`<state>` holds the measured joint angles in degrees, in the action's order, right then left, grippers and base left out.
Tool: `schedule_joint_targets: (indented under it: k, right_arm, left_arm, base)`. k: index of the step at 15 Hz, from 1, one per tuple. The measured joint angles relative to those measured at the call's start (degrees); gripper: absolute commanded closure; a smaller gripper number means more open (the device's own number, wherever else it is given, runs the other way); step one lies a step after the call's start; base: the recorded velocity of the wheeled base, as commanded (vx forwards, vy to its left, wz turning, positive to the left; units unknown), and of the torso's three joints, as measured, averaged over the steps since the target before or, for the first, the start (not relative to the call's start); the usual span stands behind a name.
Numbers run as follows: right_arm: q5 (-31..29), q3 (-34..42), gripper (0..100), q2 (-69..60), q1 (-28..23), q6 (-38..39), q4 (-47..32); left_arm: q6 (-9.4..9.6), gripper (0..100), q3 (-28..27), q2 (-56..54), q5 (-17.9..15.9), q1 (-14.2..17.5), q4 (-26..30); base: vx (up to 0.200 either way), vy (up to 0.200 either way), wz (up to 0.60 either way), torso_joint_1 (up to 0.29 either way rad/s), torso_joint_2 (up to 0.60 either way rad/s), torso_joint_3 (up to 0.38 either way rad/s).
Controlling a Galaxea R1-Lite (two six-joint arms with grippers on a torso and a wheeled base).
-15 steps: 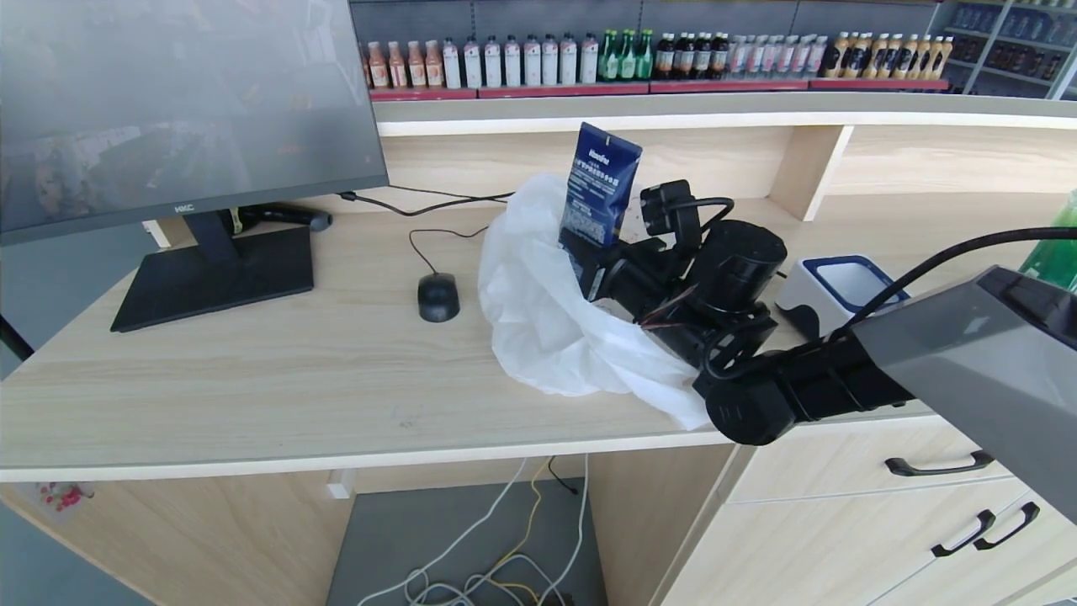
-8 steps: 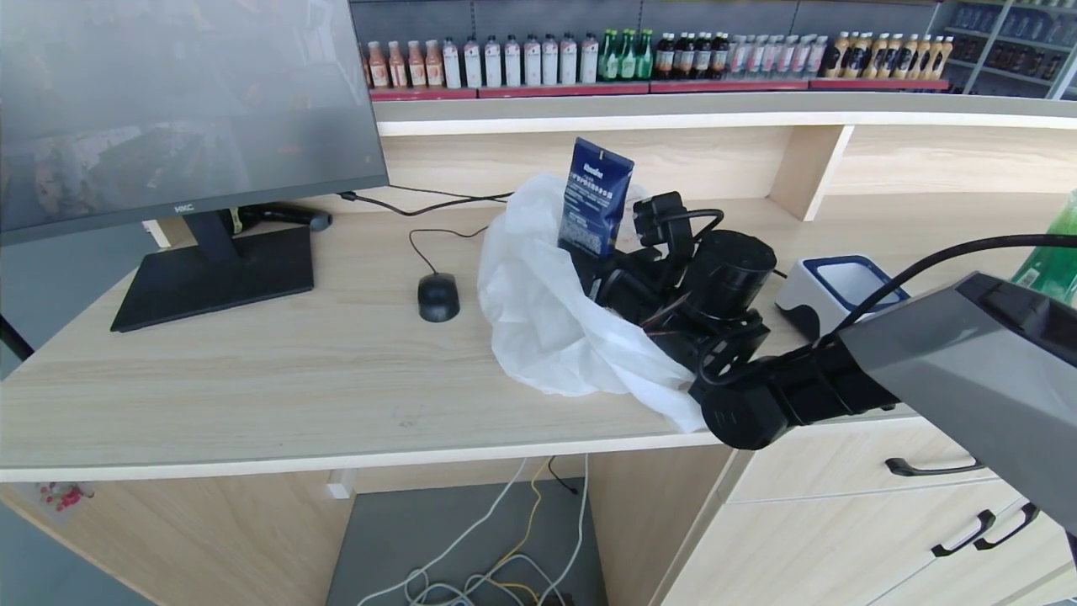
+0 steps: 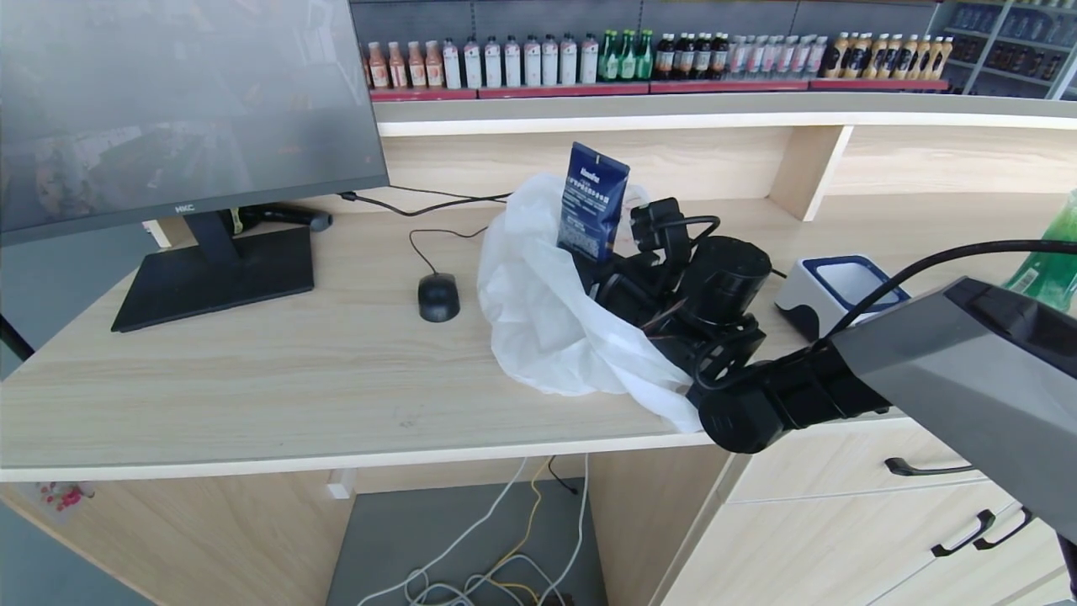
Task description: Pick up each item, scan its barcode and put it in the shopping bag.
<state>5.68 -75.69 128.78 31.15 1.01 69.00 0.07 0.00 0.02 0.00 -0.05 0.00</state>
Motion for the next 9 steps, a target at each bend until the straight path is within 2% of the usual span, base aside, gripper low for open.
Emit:
schedule_joint_targets:
  k: [9]
  right_arm:
    - [-0.07, 0.22, 100, 0.77, -0.04, 0.05, 0.05]
  left_arm:
    - [0.00, 0, 0.00, 0.00, 0.00, 0.00, 0.00]
  base:
    - [0.000, 0.000, 0.00, 0.000, 0.00, 0.000]
